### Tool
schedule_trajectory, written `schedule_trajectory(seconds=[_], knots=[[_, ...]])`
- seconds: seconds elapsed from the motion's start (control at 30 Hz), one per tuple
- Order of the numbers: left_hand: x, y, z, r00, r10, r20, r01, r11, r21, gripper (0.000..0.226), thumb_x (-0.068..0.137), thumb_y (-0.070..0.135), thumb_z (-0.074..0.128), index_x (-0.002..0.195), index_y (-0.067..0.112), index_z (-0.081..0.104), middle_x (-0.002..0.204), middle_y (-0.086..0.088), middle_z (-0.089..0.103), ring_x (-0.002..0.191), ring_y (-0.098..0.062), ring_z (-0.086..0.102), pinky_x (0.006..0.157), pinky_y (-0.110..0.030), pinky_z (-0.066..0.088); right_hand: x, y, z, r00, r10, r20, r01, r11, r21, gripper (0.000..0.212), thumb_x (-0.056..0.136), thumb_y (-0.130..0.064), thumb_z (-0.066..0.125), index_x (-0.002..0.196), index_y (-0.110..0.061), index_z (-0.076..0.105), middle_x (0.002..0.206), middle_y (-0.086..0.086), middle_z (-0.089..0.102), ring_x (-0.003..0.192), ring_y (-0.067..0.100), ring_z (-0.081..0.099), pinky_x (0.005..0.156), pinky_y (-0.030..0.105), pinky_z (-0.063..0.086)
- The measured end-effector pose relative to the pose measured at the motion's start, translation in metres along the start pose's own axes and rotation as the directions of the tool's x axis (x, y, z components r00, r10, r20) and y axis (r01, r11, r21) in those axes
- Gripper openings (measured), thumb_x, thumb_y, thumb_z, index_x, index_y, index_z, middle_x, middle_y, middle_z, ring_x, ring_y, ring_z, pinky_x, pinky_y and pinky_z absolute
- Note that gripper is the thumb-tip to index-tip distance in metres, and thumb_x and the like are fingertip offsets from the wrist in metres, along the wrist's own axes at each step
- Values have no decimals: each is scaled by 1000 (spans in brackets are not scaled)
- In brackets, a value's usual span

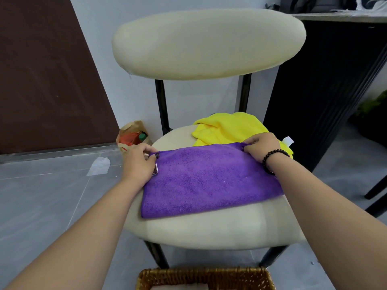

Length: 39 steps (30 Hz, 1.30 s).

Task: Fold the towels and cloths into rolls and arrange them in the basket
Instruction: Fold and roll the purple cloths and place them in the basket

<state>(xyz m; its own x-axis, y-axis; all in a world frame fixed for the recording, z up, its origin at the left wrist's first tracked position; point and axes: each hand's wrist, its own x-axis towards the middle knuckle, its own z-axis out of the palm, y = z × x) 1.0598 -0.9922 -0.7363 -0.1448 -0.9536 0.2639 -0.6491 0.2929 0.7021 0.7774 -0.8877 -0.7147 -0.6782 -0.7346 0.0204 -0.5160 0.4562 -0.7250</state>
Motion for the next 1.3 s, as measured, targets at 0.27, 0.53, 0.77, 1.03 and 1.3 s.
schedule_trajectory(seconds=[0.27, 0.53, 0.77, 1.03, 1.3], knots=[[-29, 7, -32, 994, -108, -32, 92, 941, -325, 12, 84, 9, 71, 93, 15, 76, 97, 1, 71, 86, -9, 63, 80, -23, 47, -41, 3, -27, 986, -45, -158, 114, 880, 461, 14, 77, -2, 70, 78, -16, 72, 71, -6, 64, 68, 7, 57, 62, 12, 48], [-61, 22, -68, 976, -104, 190, 196, 796, -573, 21, 83, -5, 67, 86, 15, 74, 83, -4, 73, 76, -13, 65, 77, -25, 55, -101, 4, -69, 991, -93, -98, 132, 820, 556, 28, 73, 16, 64, 71, -11, 71, 88, 7, 70, 86, 17, 66, 87, 30, 52], [-104, 52, -109, 989, -39, 140, 124, 723, -680, 17, 80, 0, 72, 82, 16, 74, 75, 2, 75, 63, -2, 66, 57, -12, 51, -157, 3, -113, 985, -63, -160, 141, 827, 544, 28, 72, 14, 62, 80, -9, 75, 88, 6, 74, 91, 17, 69, 90, 32, 53], [-128, 58, -133, 997, -37, 62, 70, 685, -725, 29, 76, 0, 75, 70, 28, 79, 84, 2, 76, 81, -8, 68, 65, -14, 53, -201, 4, -135, 992, -76, -100, 121, 788, 603, 9, 75, -5, 77, 84, -8, 75, 82, 9, 75, 81, 16, 70, 76, 30, 59], [-122, 59, -136, 997, -18, 74, 65, 714, -697, 23, 75, -3, 75, 79, 20, 77, 89, -2, 75, 98, -18, 68, 70, -17, 55, -191, 3, -135, 993, -73, -97, 119, 752, 648, 26, 73, 17, 66, 69, -9, 70, 86, 11, 74, 94, 21, 70, 81, 32, 57]])
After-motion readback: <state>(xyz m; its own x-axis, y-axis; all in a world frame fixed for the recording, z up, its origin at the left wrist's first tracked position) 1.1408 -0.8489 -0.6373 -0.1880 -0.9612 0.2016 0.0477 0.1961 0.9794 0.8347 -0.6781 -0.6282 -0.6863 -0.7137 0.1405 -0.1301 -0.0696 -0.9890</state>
